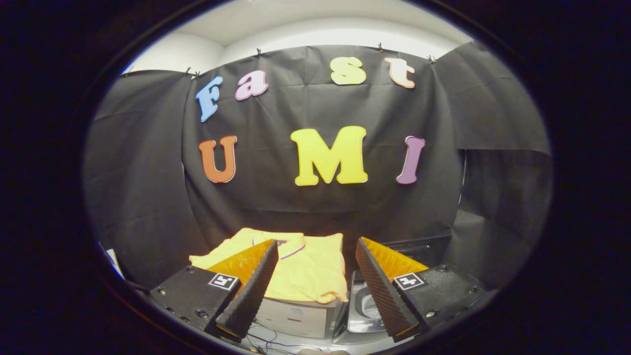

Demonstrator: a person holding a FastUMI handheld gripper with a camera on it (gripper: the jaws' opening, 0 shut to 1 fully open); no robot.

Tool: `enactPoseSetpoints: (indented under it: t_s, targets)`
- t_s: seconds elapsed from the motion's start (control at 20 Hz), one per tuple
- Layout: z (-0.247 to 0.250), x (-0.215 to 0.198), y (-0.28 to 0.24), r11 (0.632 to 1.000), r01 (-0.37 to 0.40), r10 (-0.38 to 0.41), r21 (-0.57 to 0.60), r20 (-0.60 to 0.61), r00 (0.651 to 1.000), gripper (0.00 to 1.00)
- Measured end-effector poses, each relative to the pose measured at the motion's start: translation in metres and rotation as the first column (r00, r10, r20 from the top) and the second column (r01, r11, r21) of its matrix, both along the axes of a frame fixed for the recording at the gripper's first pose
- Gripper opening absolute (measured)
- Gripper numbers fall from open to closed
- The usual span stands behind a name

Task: Put the clothes into the washing machine and then close the washing machine lid.

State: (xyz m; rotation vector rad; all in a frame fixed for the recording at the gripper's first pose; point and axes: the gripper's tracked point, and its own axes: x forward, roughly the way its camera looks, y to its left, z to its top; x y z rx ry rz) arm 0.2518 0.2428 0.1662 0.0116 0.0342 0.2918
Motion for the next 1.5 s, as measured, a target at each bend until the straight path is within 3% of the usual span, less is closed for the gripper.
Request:
enactPoseSetpoints:
  t_s: [0.45, 0.7, 1.05, 1.3, 1.5]
  targets:
    - [-0.032, 0.068, 0.107, 0.996, -0.082, 0.077, -0.039, -0.116, 0.99, 1.0]
    - [-0.069, 0.104, 0.146, 0.997, -0.064, 0.052, -0.049, -0.206, 0.977, 1.0]
    - [-0.134, 0.157, 0.17, 0.996, -0.011, -0.021, -0.085, -0.366, 0.93, 0.99]
    - [-0.164, 0.167, 0.172, 0.992, 0.016, -0.073, -0.129, -0.451, 0.89, 0.98]
    - [-0.165, 0.17, 0.174, 0.987, 0.023, -0.092, -0.16, -0.439, 0.894, 0.98]
